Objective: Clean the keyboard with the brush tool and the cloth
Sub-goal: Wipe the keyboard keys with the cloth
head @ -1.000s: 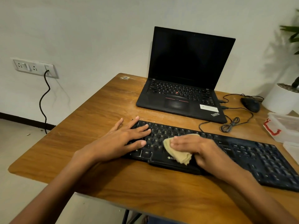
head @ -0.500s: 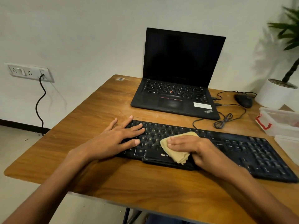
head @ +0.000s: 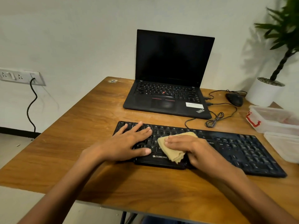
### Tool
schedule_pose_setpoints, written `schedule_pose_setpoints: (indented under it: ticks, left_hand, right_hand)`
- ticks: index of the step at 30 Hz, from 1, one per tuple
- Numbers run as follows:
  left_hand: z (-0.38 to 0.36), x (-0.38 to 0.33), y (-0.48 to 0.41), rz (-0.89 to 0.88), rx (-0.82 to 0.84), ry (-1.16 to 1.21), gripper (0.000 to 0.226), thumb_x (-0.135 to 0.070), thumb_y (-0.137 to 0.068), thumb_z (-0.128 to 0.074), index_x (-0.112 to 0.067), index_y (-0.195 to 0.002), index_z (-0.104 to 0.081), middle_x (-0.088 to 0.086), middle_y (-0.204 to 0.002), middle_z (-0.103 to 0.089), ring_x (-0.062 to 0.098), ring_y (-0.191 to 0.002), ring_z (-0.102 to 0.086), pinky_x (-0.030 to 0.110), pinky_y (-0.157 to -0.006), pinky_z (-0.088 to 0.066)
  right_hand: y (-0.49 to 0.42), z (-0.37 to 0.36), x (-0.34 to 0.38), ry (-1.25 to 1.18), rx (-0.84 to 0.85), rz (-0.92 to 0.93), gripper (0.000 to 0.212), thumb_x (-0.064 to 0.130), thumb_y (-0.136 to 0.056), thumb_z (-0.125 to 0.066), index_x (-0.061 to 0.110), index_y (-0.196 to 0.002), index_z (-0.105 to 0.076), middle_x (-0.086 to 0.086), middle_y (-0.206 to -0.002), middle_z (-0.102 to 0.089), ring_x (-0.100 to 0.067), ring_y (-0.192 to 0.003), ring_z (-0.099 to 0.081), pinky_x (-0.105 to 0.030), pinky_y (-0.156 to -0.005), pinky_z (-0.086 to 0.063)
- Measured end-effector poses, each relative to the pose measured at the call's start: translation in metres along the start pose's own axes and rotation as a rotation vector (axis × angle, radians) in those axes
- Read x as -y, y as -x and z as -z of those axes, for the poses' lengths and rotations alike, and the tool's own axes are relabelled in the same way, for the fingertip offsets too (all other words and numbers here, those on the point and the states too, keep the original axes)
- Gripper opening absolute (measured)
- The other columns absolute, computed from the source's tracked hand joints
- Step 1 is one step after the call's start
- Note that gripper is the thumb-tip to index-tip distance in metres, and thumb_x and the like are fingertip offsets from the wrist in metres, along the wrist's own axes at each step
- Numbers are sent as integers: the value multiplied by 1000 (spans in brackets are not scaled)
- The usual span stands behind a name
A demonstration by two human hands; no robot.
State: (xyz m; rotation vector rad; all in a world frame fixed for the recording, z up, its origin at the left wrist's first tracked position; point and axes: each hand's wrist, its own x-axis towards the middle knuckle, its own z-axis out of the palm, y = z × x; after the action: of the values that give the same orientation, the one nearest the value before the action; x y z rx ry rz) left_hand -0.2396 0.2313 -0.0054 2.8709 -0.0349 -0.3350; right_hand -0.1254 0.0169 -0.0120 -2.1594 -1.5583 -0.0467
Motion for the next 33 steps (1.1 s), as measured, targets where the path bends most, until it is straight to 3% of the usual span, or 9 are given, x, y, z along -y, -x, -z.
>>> schedule_pose_setpoints:
  ticks: [2,6,10,14,19,22,27,30,33]
  left_hand:
    - [-2,1,2,2,-7,19,67,-52,-93,-32,-31,-146,1,-18,-152,9,-1,-135,22,36,-114,14]
    - [-3,2,1,-5,1,18,68,-53,-92,-32,-31,-146,2,-19,-151,11,-1,-135,24,37,-115,13]
    - [-1,2,2,-7,11,25,68,-53,-91,-33,-31,-146,0,-21,-150,9,-1,-135,23,36,-114,14]
    - [-2,3,0,-14,-1,16,69,-55,-90,-33,-30,-147,-1,-21,-149,10,-1,-135,24,37,-114,14]
    - [-2,4,1,-17,10,12,69,-56,-90,-31,-31,-147,-1,-21,-149,10,0,-135,23,37,-114,14]
    - [-1,4,0,-15,10,17,74,-62,-83,-25,-31,-146,0,-22,-147,12,-1,-135,25,35,-114,15]
    - [-11,-1,6,-66,-131,-69,73,-64,-75,-5,-36,-142,2,-23,-146,11,-5,-134,23,26,-110,18]
    - [-24,-5,13,-107,-232,-24,62,-60,-77,1,-43,-137,2,-28,-145,7,-14,-132,15,11,-104,17]
    - [-25,-4,13,-113,-274,0,58,-61,-80,-1,-45,-136,-3,-28,-146,0,-16,-132,8,8,-104,13]
  right_hand:
    - [-6,5,1,4,-40,-71,54,-15,-78,-49,17,-120,-57,4,-128,-56,3,-118,-40,-29,-108,-36]
    - [-6,-11,21,-45,71,77,46,-6,-82,-53,20,-120,-54,9,-127,-52,1,-119,-43,-18,-105,-33]
    - [-22,11,-4,16,-22,-126,49,-12,-80,-51,18,-118,-58,5,-126,-56,2,-115,-46,-26,-104,-39]
    - [-17,-7,16,-99,107,29,52,-14,-78,-49,19,-117,-61,12,-124,-55,3,-117,-46,-9,-102,-32]
    - [-25,15,-6,-24,-19,-154,46,-11,-79,-51,18,-114,-61,3,-124,-59,1,-113,-48,-16,-103,-36]
    - [-11,-1,18,-86,80,-26,38,4,-83,-48,19,-116,-61,14,-124,-51,7,-116,-42,-3,-99,-28]
    - [-7,18,-11,-11,-57,-213,53,-15,-77,-51,24,-112,-57,5,-121,-60,-6,-116,-53,5,-93,-25]
    - [-2,11,3,-50,-33,-149,54,-15,-78,-50,22,-115,-61,10,-123,-57,3,-116,-46,1,-98,-26]
    - [2,-1,13,-74,52,-46,49,-12,-79,-52,20,-115,-62,11,-124,-57,2,-117,-47,-11,-104,-31]
